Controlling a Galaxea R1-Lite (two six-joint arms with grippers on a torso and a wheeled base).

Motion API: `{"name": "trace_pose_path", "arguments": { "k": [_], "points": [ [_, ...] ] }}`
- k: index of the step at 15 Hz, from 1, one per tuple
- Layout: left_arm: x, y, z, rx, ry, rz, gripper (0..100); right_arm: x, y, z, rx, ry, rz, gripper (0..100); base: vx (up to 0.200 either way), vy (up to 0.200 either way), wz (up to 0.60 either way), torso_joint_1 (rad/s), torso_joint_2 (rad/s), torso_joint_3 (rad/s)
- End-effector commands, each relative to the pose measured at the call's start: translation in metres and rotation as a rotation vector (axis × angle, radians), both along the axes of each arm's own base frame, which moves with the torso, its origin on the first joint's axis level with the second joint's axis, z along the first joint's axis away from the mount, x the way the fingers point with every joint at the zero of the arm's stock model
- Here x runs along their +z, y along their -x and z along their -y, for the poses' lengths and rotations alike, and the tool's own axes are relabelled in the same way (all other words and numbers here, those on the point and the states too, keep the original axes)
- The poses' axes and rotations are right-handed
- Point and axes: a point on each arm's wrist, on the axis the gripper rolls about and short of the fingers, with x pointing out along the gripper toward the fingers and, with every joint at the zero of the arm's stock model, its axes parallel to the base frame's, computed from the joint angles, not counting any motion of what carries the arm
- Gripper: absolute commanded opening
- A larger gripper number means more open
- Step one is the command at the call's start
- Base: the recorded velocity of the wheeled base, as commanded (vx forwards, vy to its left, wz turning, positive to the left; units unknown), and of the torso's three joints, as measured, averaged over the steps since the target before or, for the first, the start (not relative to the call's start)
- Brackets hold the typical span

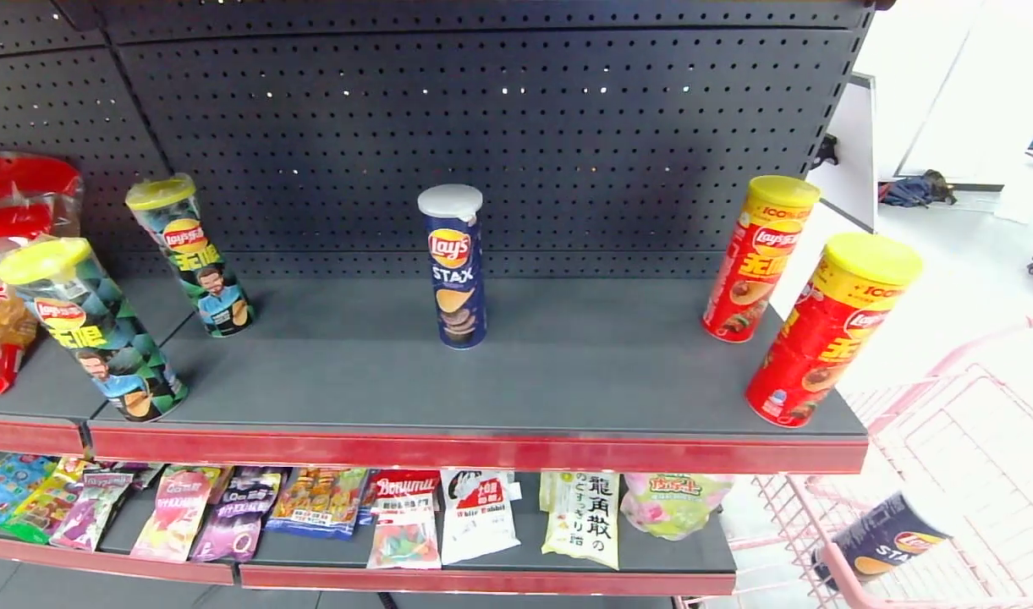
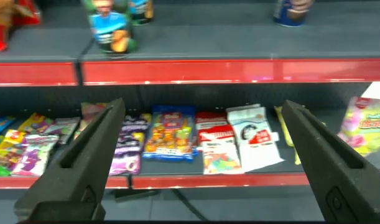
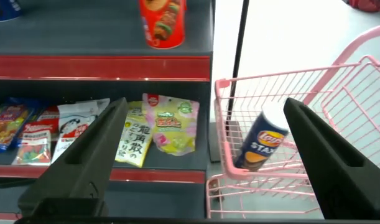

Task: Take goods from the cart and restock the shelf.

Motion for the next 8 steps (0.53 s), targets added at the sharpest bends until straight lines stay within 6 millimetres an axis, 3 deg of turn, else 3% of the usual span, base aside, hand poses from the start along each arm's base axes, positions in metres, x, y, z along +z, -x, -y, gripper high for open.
{"name": "trace_pose_path", "arguments": {
  "k": [1,4,8],
  "points": [
    [0.0000,-0.0001,0.0000,0.000,0.000,-0.001,100,0.0000,0.0000,0.0000,0.001,0.000,0.000,100,0.000,-0.200,0.00,0.002,0.00,0.002],
    [0.0000,-0.0001,0.0000,0.000,0.003,-0.001,100,0.0000,0.0000,0.0000,0.001,0.001,0.000,100,0.000,0.000,0.00,0.000,0.00,0.000],
    [0.0000,-0.0001,0.0000,0.000,0.004,-0.001,100,0.0000,0.0000,0.0000,0.001,0.000,0.000,100,0.000,0.000,-0.60,0.002,0.00,0.000]
  ]
}}
